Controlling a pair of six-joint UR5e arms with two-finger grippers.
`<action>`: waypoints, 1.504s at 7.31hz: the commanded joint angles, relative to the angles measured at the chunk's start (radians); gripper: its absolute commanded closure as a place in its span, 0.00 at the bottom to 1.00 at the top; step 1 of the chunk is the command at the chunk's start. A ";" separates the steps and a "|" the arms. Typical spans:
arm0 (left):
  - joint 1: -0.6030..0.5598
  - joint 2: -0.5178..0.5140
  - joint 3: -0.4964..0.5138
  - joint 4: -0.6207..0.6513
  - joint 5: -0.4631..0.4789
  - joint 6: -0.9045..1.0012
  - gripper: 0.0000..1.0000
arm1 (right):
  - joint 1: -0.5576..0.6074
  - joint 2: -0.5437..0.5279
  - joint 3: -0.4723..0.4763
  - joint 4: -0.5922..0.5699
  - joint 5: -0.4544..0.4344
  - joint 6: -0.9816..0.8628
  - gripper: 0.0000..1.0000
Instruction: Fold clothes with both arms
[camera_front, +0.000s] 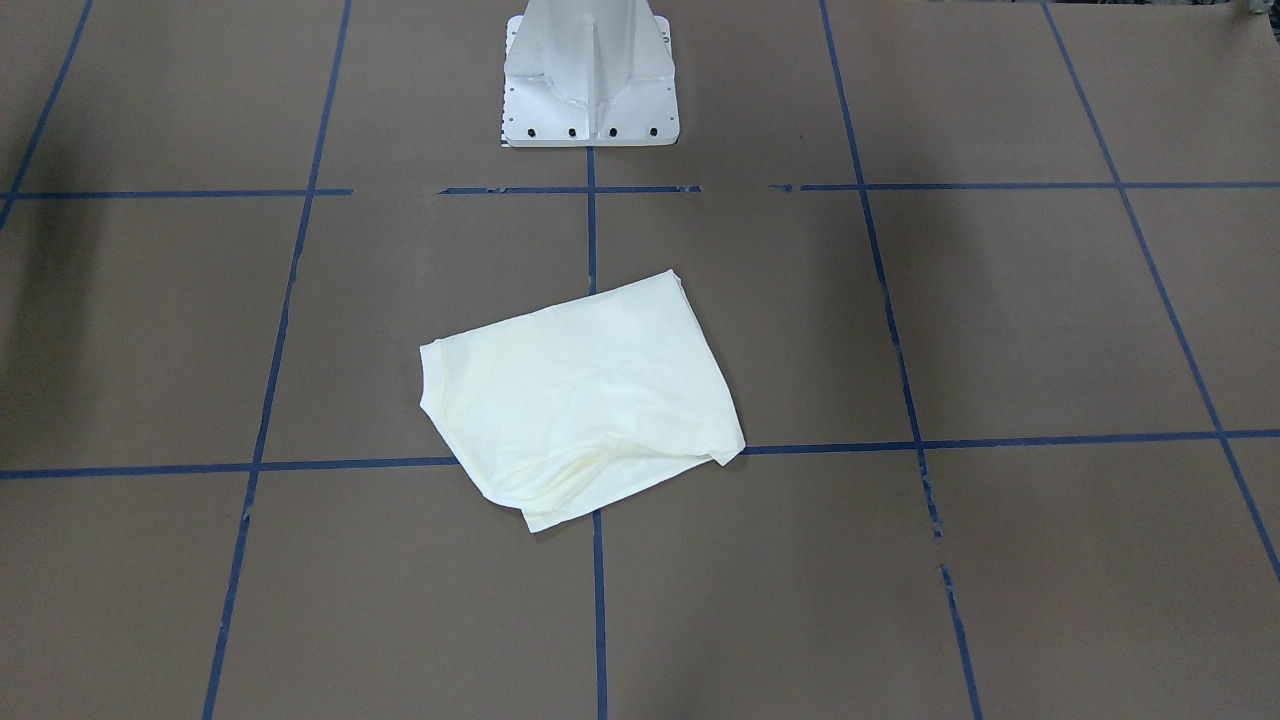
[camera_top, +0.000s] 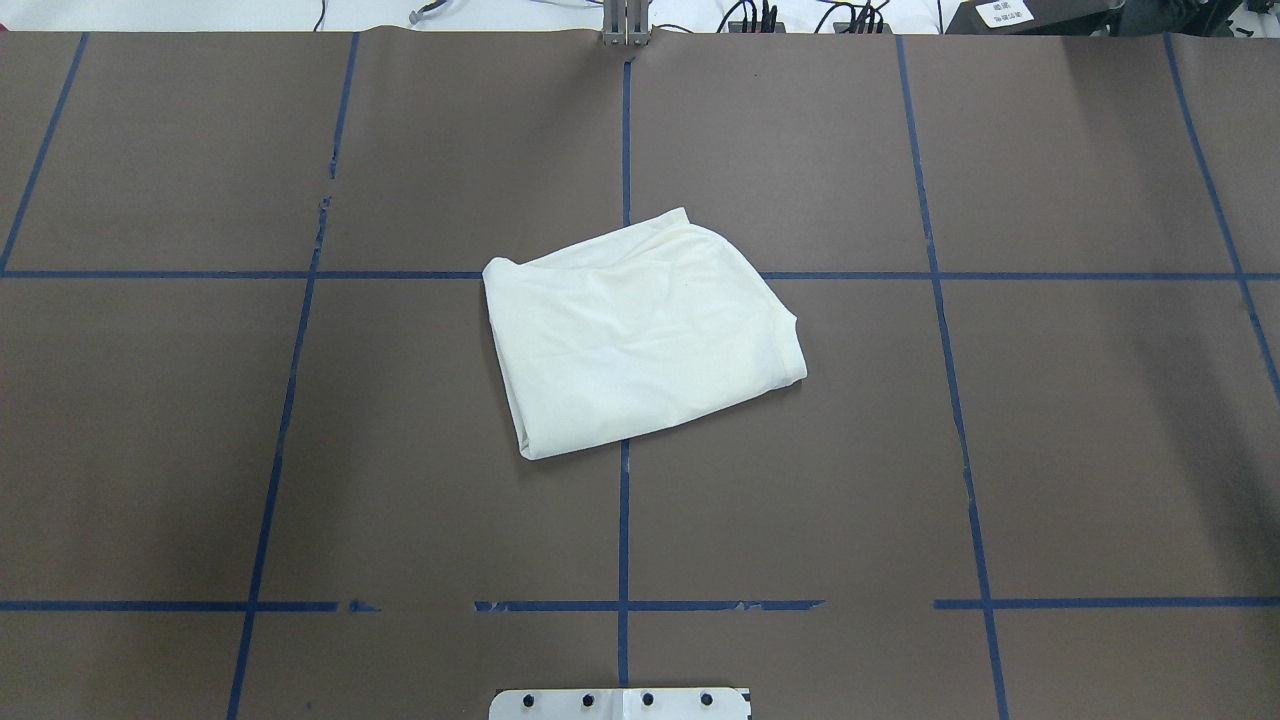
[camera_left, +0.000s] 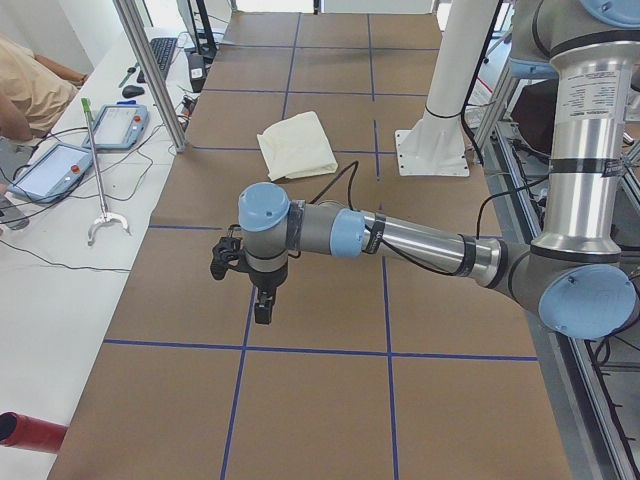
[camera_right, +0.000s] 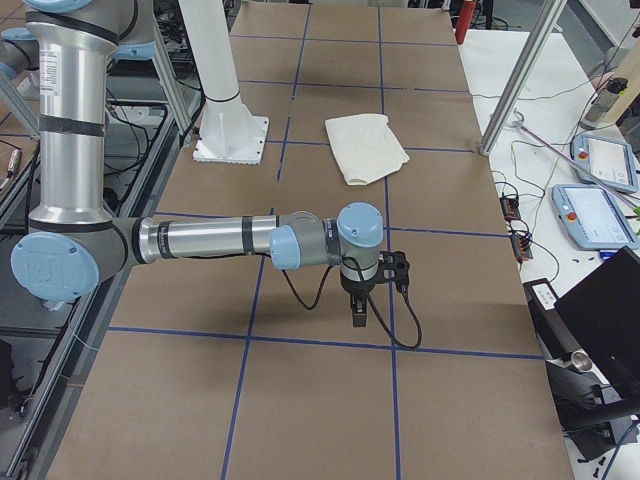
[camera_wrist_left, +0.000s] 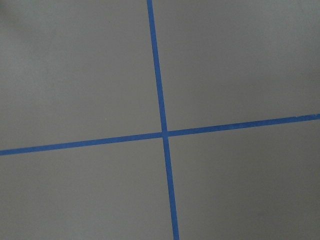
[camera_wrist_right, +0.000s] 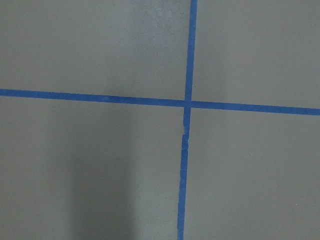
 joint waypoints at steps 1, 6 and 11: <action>0.001 0.045 -0.066 0.002 -0.011 0.009 0.00 | 0.000 -0.002 -0.001 0.003 0.005 0.000 0.00; 0.005 0.098 -0.145 0.087 -0.019 0.017 0.00 | -0.002 -0.003 -0.005 -0.009 0.032 0.000 0.00; 0.005 0.161 -0.061 -0.040 -0.086 0.288 0.00 | -0.005 -0.006 -0.022 0.002 0.072 -0.009 0.00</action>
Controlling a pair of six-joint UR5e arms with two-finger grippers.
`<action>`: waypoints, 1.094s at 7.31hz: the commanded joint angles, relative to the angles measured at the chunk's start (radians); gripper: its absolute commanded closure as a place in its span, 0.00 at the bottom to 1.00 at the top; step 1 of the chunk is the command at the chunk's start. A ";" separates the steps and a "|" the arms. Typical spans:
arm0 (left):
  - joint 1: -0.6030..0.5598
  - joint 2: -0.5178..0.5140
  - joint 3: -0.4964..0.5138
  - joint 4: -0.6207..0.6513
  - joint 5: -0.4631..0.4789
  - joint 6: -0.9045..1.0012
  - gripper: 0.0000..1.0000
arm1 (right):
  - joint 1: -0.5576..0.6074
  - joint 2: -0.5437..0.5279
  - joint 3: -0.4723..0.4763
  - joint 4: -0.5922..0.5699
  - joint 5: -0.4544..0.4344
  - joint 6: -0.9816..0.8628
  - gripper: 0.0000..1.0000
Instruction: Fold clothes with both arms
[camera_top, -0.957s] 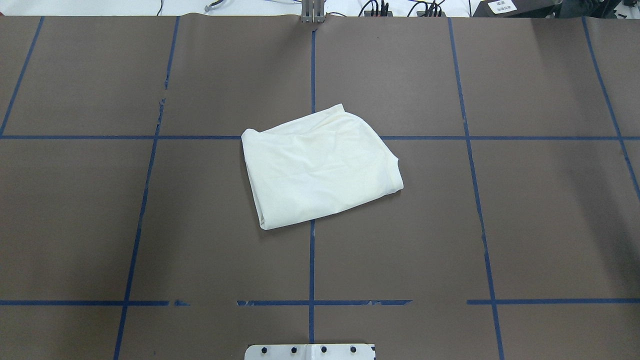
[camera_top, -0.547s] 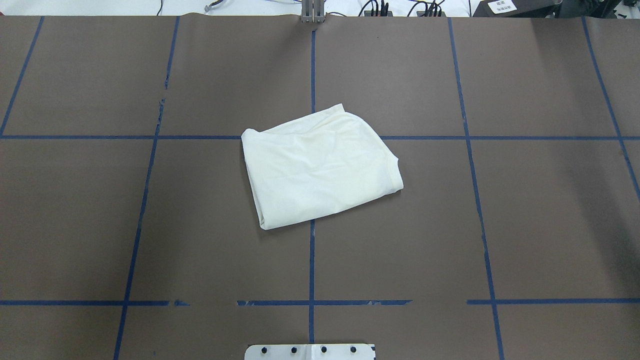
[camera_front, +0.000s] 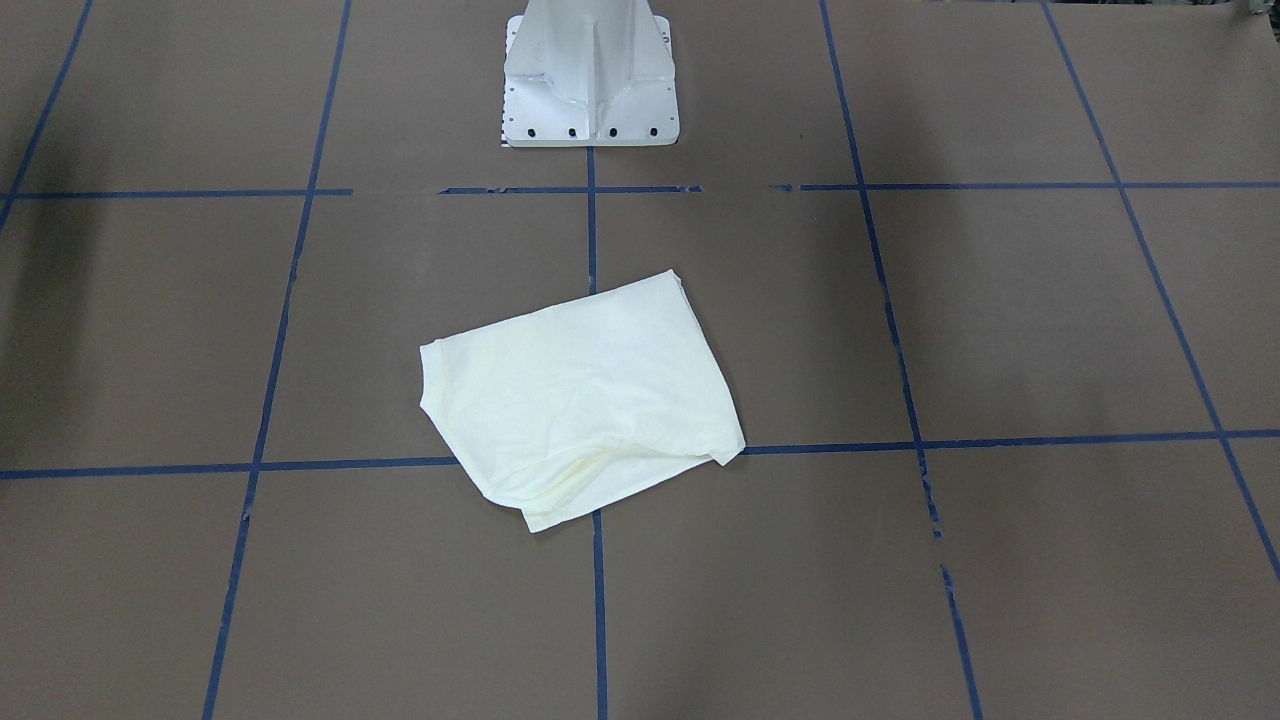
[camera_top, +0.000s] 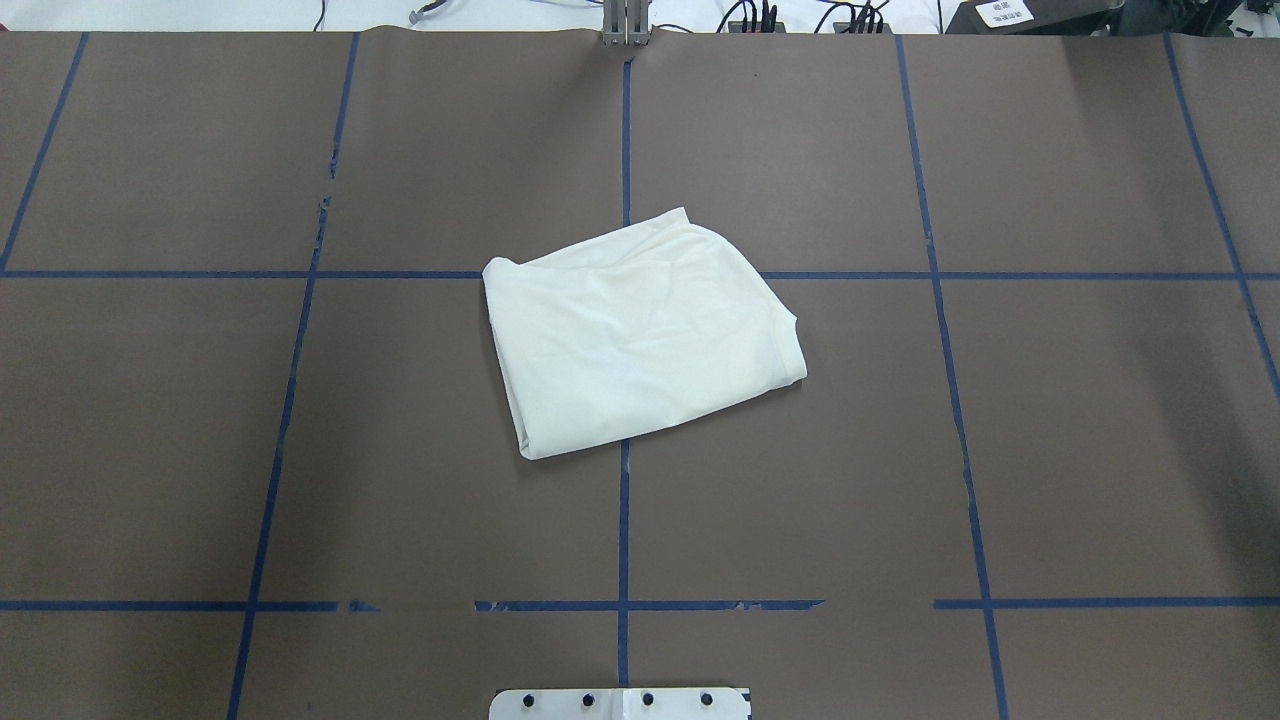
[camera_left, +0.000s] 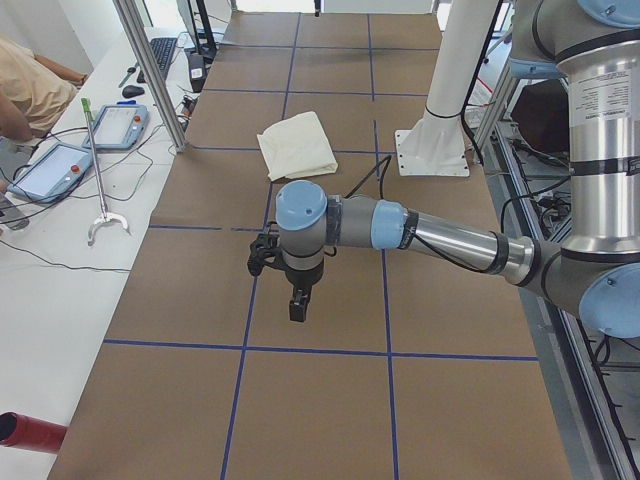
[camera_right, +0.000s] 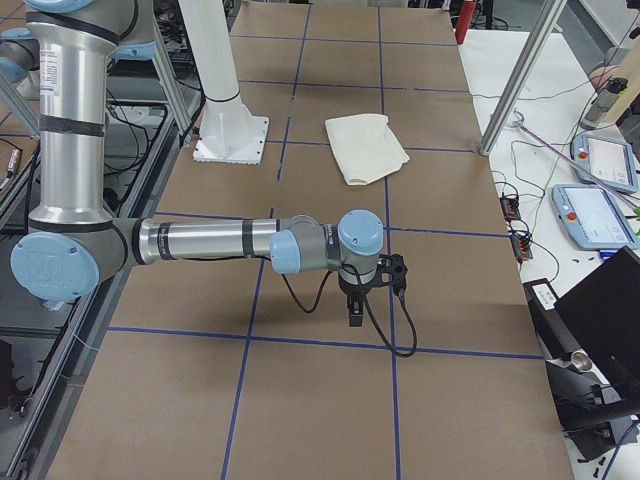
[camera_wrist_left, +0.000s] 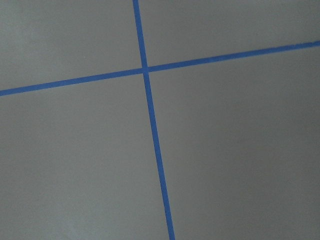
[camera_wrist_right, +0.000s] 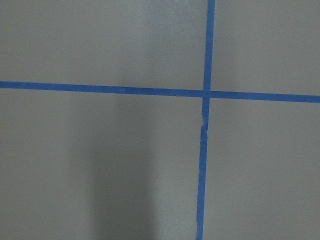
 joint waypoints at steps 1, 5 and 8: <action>0.002 -0.010 0.055 -0.038 -0.047 0.012 0.00 | 0.000 -0.006 -0.040 0.003 0.008 -0.009 0.00; 0.002 -0.022 0.155 -0.172 -0.044 0.004 0.00 | 0.000 0.004 -0.040 0.005 0.010 -0.002 0.00; 0.000 -0.016 0.152 -0.173 -0.045 0.004 0.00 | 0.000 -0.005 -0.039 0.008 0.010 0.001 0.00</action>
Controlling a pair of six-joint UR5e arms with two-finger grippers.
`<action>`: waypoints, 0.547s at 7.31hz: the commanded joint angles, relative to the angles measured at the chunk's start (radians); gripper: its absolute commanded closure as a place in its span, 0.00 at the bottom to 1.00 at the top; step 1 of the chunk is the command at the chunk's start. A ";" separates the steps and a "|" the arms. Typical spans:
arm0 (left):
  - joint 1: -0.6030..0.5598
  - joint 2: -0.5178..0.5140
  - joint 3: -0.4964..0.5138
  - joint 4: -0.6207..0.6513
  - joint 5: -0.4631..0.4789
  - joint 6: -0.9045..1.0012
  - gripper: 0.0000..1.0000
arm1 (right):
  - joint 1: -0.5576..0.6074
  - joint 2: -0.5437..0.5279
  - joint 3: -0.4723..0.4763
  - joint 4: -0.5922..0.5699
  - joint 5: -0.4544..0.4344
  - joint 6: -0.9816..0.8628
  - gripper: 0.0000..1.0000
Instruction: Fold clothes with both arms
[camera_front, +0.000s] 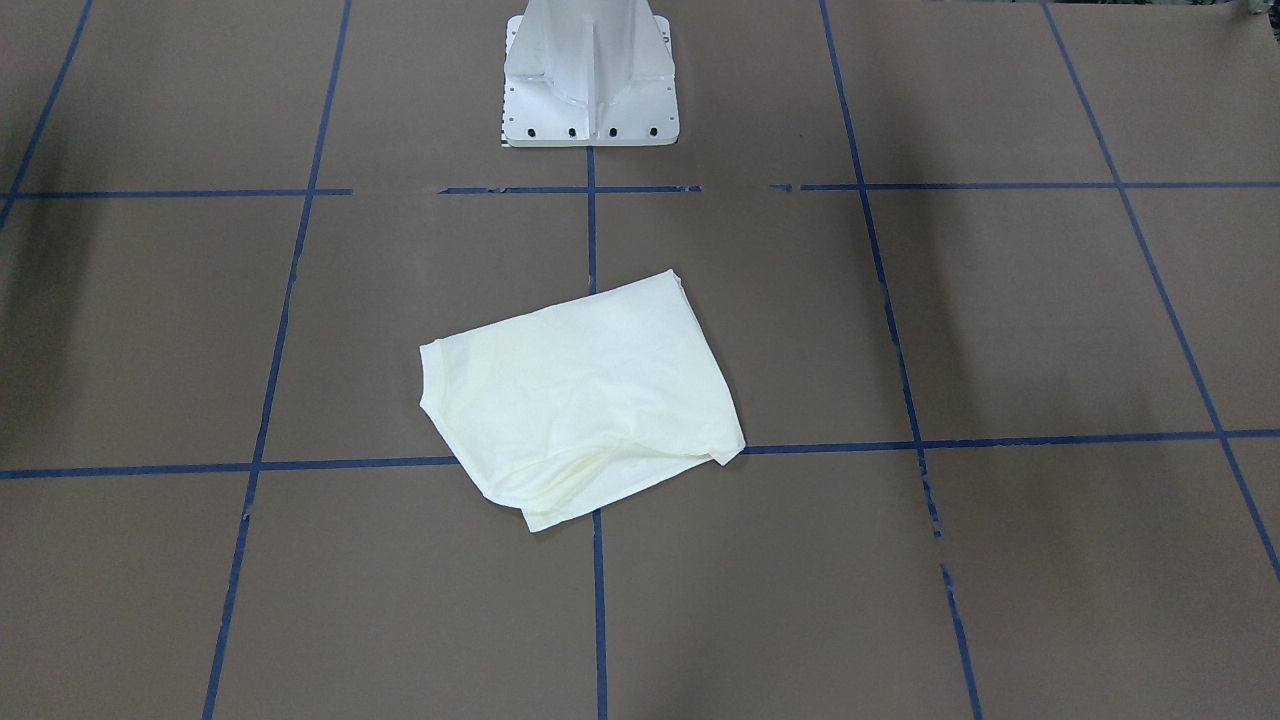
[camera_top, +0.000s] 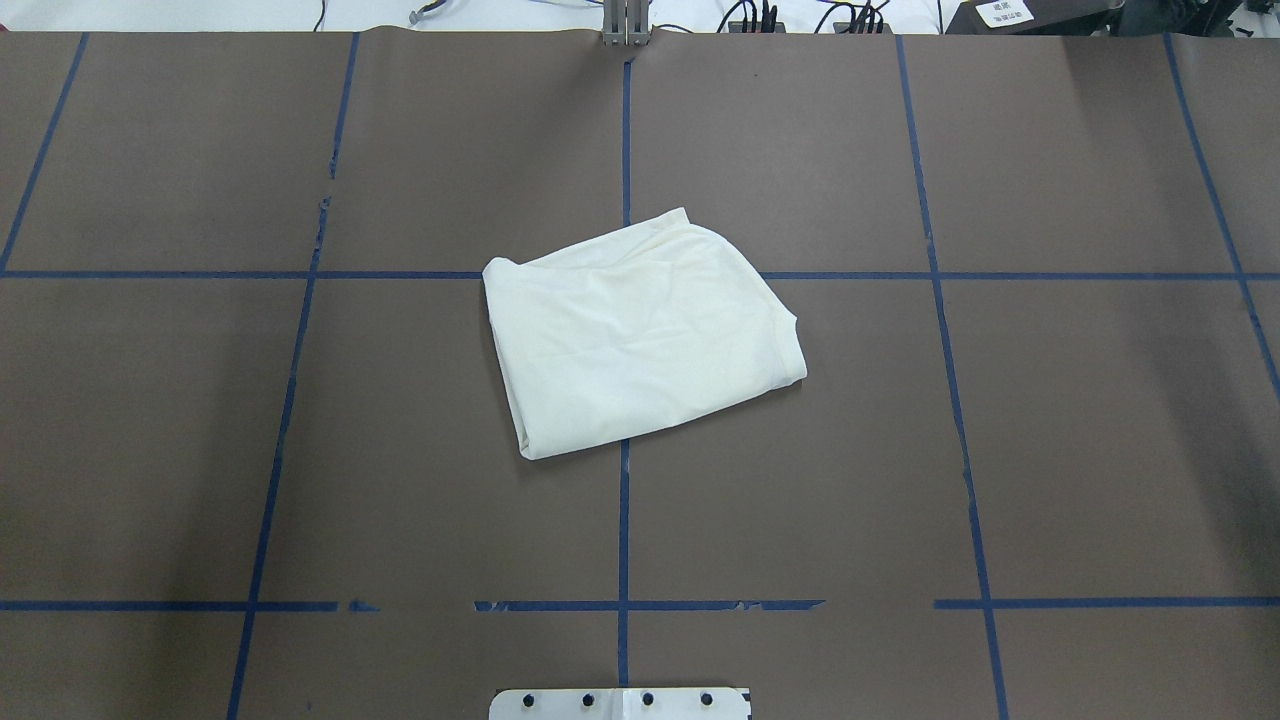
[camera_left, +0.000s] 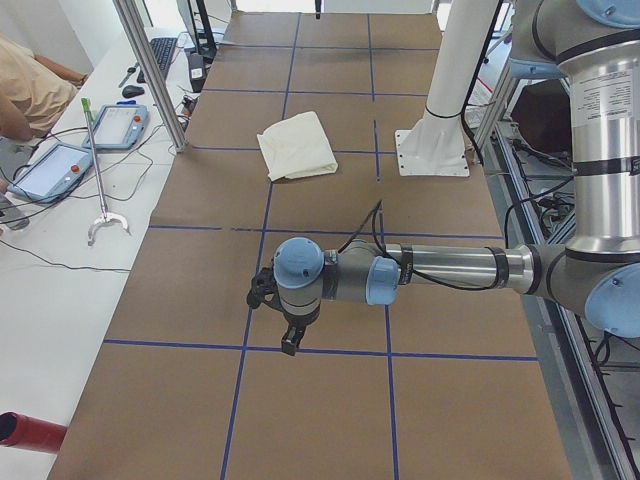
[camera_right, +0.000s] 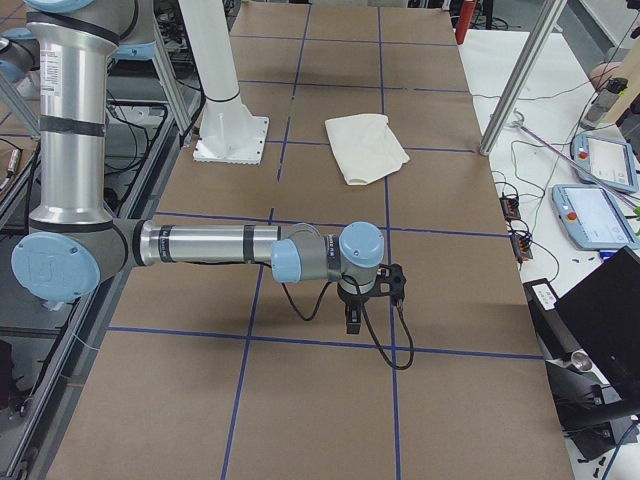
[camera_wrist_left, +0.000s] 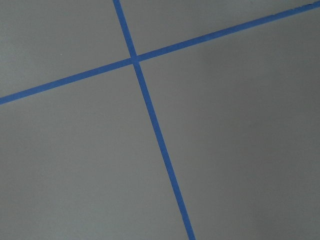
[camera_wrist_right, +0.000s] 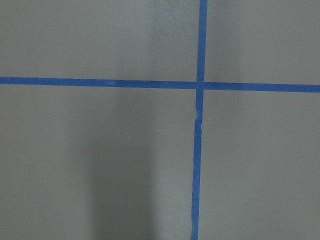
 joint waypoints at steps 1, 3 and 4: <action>-0.001 -0.003 0.001 -0.004 -0.001 0.002 0.00 | 0.000 -0.002 0.003 0.000 -0.001 0.001 0.00; -0.002 0.000 -0.012 -0.004 -0.002 0.001 0.00 | 0.000 0.001 0.006 0.000 -0.001 0.002 0.00; -0.001 -0.002 -0.011 -0.004 -0.002 0.001 0.00 | 0.000 0.001 0.007 0.000 0.001 0.002 0.00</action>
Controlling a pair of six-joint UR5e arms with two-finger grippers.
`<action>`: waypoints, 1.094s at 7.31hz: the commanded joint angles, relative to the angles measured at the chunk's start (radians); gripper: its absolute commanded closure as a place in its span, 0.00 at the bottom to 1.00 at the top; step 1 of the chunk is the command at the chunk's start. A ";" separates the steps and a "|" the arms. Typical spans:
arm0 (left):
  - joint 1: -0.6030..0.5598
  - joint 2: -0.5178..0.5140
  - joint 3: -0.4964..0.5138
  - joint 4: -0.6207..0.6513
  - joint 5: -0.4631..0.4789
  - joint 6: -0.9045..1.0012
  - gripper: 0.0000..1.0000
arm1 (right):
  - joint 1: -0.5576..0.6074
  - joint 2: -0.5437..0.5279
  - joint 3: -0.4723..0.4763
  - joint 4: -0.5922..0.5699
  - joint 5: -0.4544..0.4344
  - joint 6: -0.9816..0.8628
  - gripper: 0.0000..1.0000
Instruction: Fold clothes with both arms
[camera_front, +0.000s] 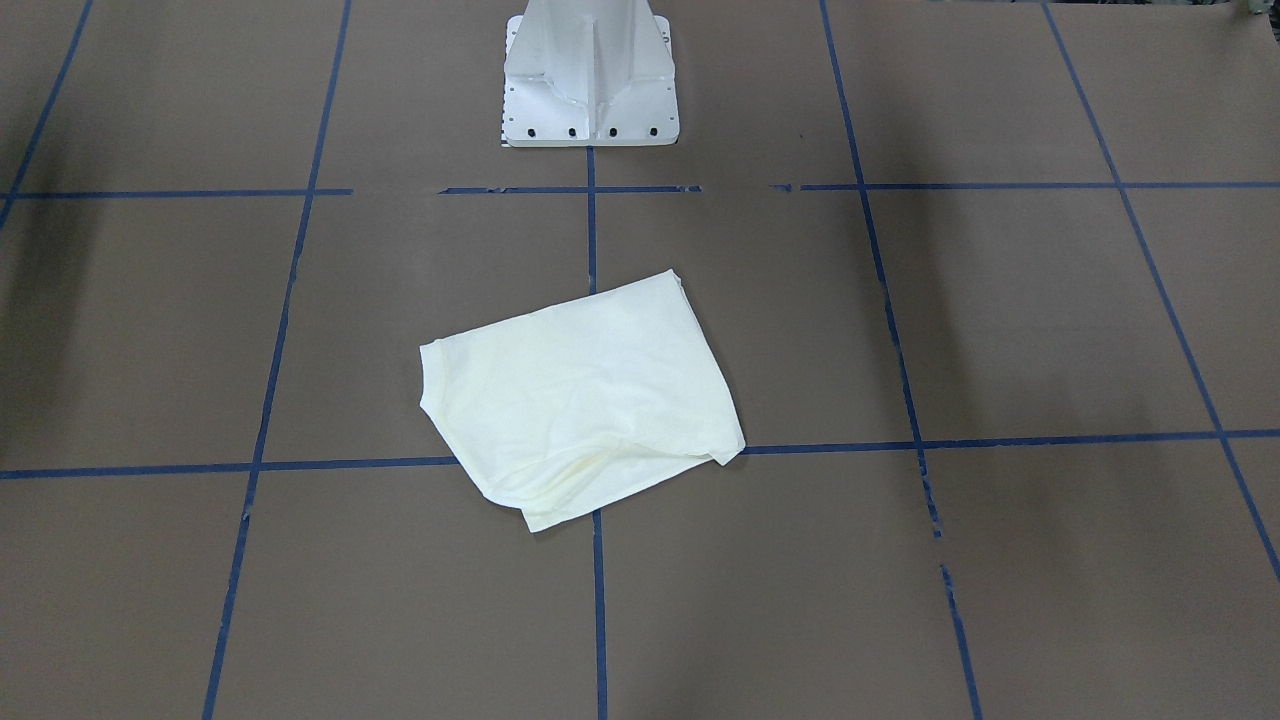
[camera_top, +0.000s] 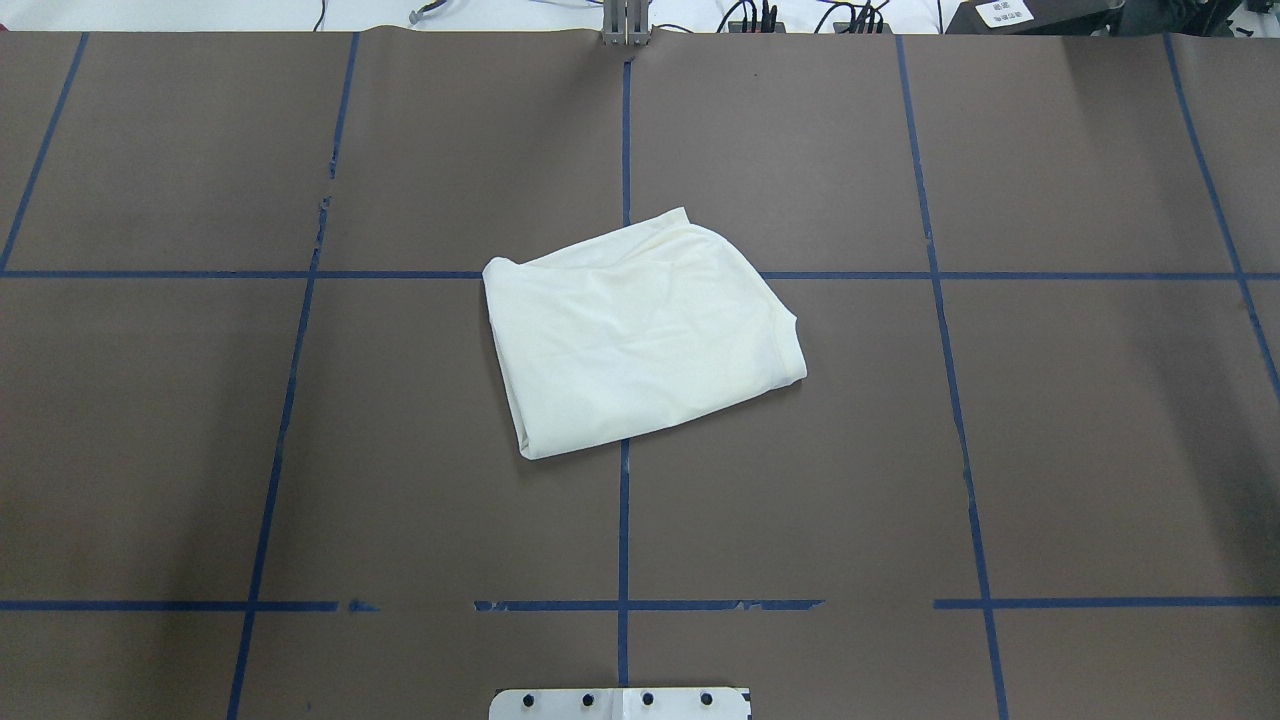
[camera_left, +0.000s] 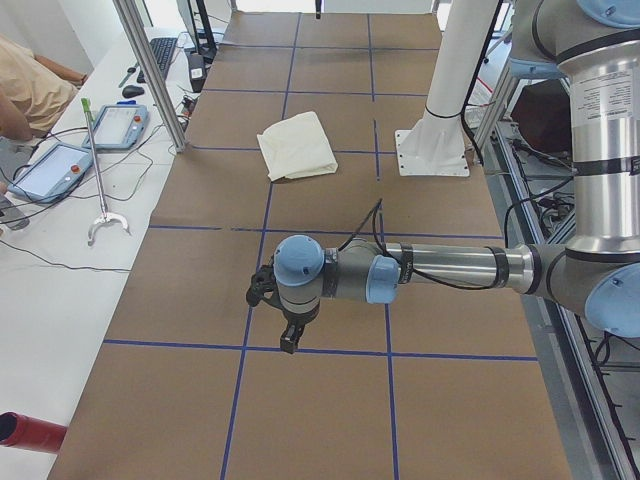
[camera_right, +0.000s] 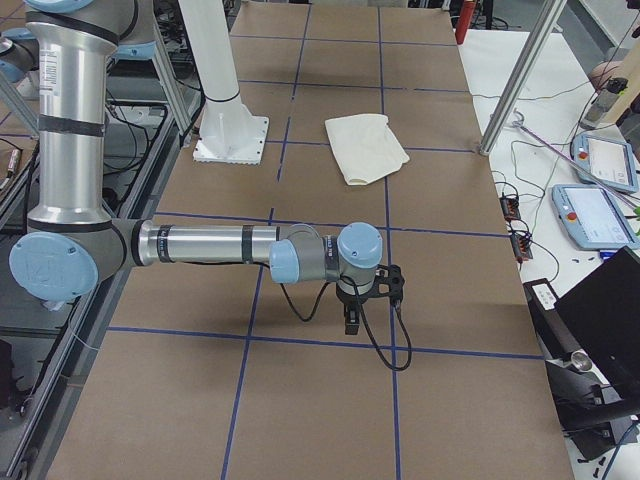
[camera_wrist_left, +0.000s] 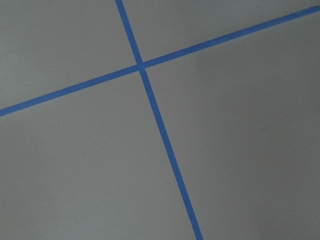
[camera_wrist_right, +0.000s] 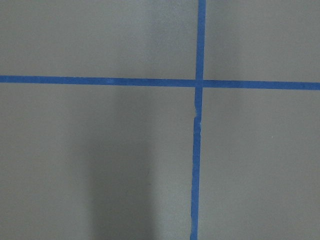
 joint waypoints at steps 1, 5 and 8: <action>0.001 -0.002 0.007 -0.002 -0.001 0.000 0.00 | 0.000 0.004 0.002 0.000 0.003 -0.003 0.00; 0.001 -0.003 0.010 -0.005 -0.008 0.000 0.00 | -0.003 -0.008 0.031 -0.012 0.021 -0.018 0.00; 0.001 0.000 0.012 -0.026 -0.007 0.001 0.00 | -0.026 -0.031 0.038 -0.014 0.013 -0.096 0.00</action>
